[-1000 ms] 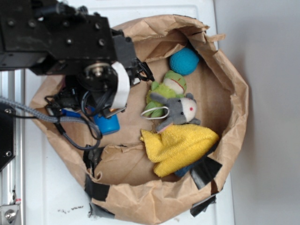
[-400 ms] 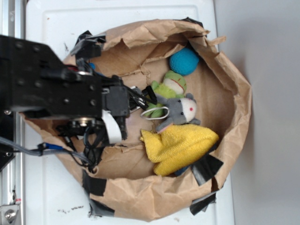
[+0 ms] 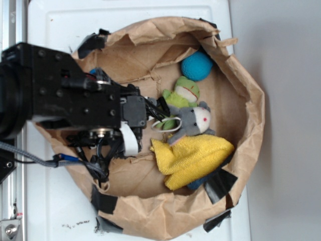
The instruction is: Grab the blue bottle.
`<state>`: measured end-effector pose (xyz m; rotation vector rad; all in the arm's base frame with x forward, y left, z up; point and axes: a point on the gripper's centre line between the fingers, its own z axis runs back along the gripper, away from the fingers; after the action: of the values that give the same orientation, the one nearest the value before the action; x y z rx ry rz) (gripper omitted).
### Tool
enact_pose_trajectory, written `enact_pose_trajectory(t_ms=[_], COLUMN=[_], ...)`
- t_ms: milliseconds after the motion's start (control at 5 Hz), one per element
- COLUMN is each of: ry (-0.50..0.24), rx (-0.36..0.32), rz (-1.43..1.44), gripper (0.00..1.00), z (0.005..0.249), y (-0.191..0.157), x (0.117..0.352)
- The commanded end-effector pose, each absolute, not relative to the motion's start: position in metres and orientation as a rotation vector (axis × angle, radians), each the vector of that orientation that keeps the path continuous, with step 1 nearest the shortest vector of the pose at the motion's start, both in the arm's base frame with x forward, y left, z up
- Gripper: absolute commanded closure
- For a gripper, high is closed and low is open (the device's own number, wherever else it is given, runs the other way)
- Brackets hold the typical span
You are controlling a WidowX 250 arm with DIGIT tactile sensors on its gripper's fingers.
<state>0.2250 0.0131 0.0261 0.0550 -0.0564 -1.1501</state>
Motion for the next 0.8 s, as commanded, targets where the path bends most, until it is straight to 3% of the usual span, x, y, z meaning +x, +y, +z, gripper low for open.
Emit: enact_pose_trajectory(t_ms=[0,600], ry=[-0.078,-0.163], rx=[0.038,-0.045], rz=[-1.145,-1.037], gripper=[1.0,1.0], z=[0.037,0.099], y=[0.015,0.033], x=[0.224,0.232])
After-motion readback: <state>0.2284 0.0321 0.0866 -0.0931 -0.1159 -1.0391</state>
